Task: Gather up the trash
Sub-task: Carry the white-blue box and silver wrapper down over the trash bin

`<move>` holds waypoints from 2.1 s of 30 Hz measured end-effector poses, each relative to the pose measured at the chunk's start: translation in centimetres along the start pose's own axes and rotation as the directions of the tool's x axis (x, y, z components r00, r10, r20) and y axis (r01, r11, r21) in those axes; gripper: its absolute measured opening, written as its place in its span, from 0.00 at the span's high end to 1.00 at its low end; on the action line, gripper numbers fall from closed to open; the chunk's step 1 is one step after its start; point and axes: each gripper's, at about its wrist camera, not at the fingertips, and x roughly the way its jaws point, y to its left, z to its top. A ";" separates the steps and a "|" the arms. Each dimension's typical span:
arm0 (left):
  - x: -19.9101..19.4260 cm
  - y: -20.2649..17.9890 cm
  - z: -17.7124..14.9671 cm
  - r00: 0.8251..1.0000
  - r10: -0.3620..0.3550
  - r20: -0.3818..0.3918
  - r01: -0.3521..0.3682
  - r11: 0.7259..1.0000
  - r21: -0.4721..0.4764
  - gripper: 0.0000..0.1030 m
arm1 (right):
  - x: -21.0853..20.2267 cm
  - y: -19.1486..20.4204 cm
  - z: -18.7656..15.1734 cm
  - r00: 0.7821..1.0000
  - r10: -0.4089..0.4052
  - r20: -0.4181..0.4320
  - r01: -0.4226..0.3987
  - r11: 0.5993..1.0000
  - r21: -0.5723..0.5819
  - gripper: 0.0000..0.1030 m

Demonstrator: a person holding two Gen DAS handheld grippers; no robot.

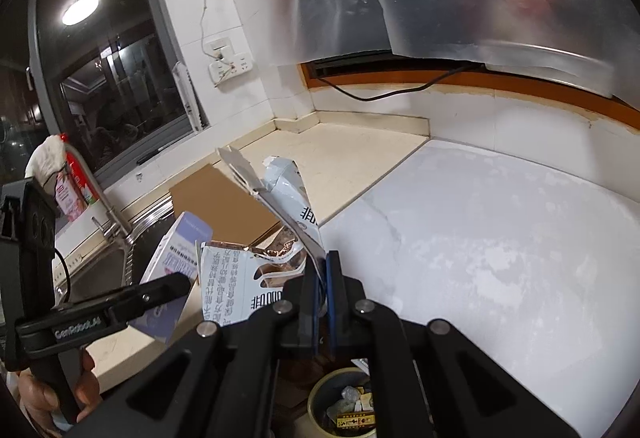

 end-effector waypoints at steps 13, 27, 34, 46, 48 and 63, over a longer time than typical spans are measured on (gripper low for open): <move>-0.2 1.1 -4.6 0.999 0.027 -0.022 -0.026 0.999 0.027 0.68 | 0.1 1.4 -4.8 0.998 -0.029 -0.060 0.025 0.998 -0.059 0.97; 8.4 3.4 -12.2 0.973 0.029 -0.228 -0.008 0.996 0.092 0.68 | 7.5 -0.1 -14.2 0.942 -0.133 -0.309 0.089 0.984 -0.153 0.97; 13.6 5.7 -15.3 0.944 0.045 -0.326 -0.010 0.994 0.109 0.68 | 13.1 -1.1 -18.1 0.883 -0.166 -0.438 0.095 0.979 -0.179 0.97; 23.8 10.3 -20.3 0.872 0.042 -0.488 0.006 0.995 0.098 0.68 | 22.7 -3.0 -25.5 0.759 -0.184 -0.625 0.075 0.978 -0.197 0.97; 25.5 10.7 -20.8 0.860 0.045 -0.509 0.006 0.995 0.097 0.68 | 24.3 -3.6 -26.5 0.735 -0.195 -0.650 0.083 0.976 -0.200 0.97; 33.9 14.2 -23.7 0.777 0.067 -0.626 -0.042 0.998 0.056 0.67 | 31.4 -6.1 -30.9 0.657 -0.207 -0.725 0.093 0.977 -0.194 0.97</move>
